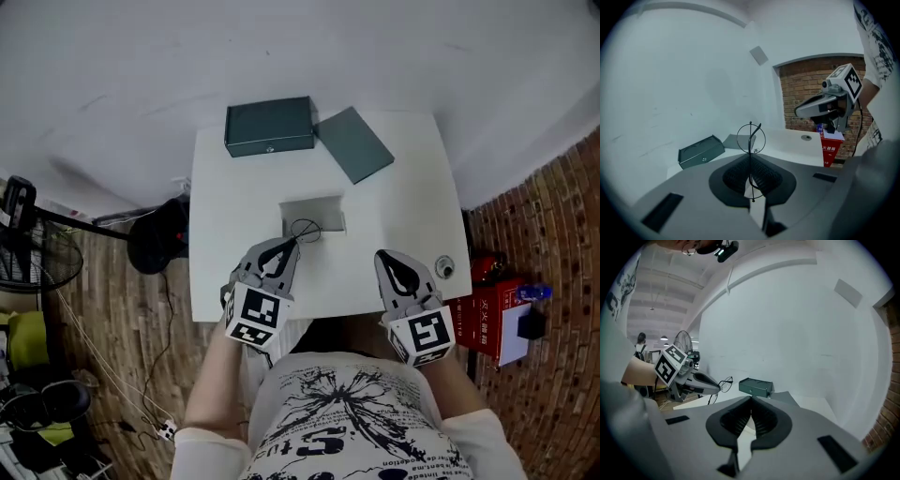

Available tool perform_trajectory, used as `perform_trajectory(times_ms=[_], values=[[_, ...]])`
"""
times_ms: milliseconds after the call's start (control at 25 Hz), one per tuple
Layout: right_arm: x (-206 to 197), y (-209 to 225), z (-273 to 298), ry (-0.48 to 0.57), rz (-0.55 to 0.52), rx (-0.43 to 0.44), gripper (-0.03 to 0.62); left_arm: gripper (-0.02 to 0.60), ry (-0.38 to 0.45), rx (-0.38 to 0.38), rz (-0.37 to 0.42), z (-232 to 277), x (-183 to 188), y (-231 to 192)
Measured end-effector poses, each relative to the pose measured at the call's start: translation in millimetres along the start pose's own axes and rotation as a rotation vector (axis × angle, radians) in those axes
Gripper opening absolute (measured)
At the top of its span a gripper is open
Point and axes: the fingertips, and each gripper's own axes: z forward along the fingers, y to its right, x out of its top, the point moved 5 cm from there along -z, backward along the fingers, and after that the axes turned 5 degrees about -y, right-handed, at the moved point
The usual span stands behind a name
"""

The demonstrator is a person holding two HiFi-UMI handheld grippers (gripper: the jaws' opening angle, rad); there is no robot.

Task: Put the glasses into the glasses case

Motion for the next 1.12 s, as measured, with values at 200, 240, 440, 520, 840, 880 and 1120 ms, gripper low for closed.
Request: perform_trajectory(times_ms=[200,240,440,520,840,880,1120], values=[[-11,24,34,-0.056,0.043,-0.018,0.015,0.016,-0.108,-0.073,0.151,45,-6,-11],[-13,29,40,-0.065,0.054,-0.023,0.015,0.017,-0.125,-0.086,0.179,54,-7,-13],[-18,41,61,-0.103,0.071,-0.026,0.015,0.017,-0.217,-0.171,0.304,93,-21,-17],[-19,44,68,-0.111,0.069,-0.021,0.016,0.017,-0.238,-0.192,0.331,105,-24,-19],[-23,61,87,-0.137,0.082,-0.029,0.015,0.017,-0.33,-0.278,0.455,149,-35,-23],[-24,63,89,-0.138,0.082,-0.029,0.015,0.016,-0.344,-0.288,0.468,153,-38,-22],[-30,71,94,-0.147,0.094,-0.032,0.016,0.017,-0.432,-0.345,0.514,170,-54,-16]])
